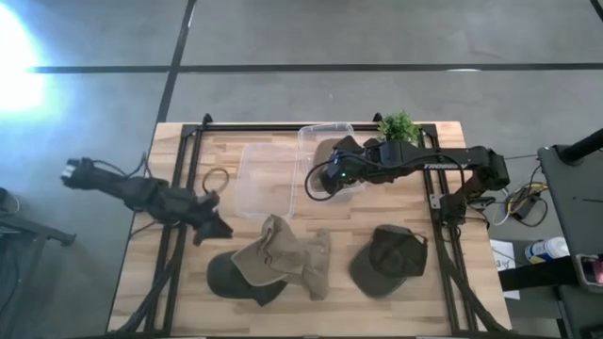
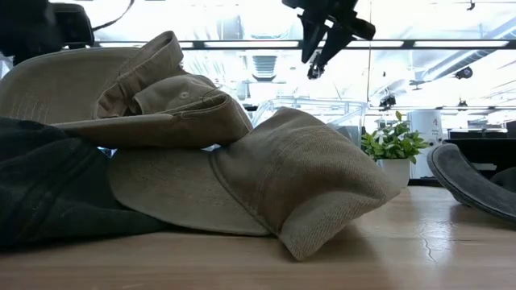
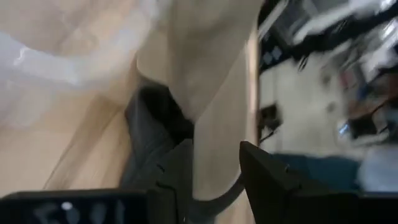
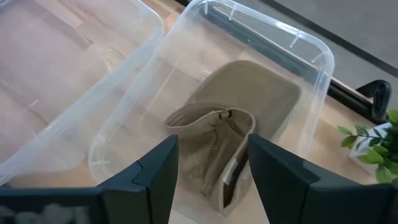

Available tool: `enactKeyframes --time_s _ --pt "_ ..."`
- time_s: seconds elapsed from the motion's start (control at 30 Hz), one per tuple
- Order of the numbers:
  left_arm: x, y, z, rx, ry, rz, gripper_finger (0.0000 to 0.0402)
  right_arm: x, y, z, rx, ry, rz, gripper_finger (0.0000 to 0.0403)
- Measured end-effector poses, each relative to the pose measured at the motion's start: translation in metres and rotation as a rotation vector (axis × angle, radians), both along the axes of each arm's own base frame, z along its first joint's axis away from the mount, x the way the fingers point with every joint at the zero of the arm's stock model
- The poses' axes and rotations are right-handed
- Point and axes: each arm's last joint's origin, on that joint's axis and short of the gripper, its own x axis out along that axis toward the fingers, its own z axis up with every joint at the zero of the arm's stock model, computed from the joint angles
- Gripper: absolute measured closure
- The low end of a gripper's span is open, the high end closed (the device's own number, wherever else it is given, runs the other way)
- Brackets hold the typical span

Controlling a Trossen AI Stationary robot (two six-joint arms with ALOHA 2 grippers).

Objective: Pick & Place hat
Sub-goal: Put the left brown cap into the right transparent bin

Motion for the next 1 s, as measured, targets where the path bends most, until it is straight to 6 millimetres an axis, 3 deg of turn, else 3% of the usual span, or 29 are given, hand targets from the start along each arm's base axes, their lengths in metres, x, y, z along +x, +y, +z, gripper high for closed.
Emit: enactKeyframes --time_s 0.23,0.37,0.57,0.73,0.83,1.0 --pt "0.010 -0.029 -0.019 0.149 0.103 -0.054 0.0287 0.000 0.000 0.000 -0.005 0.001 -0.003 0.0220" --pt "0.019 -0.041 -0.020 0.168 0.064 -0.075 0.0287 0.000 -0.001 0.000 -0.010 0.001 -0.008 0.0220" --pt "0.021 -0.044 -0.022 0.177 0.083 -0.078 0.0287 0.000 -0.002 -0.001 -0.011 0.002 -0.011 0.0220" --pt "0.012 -0.037 -0.020 0.203 0.145 -0.062 0.0288 0.000 -0.002 -0.001 -0.011 0.002 -0.010 0.0220" --pt "0.009 -0.036 -0.010 0.159 0.126 -0.060 0.0288 0.000 -0.002 -0.001 -0.012 0.004 -0.007 0.0220" --pt "0.010 -0.039 0.023 0.075 -0.026 -0.104 0.0288 0.000 -0.002 -0.001 -0.012 0.010 0.002 0.0220"
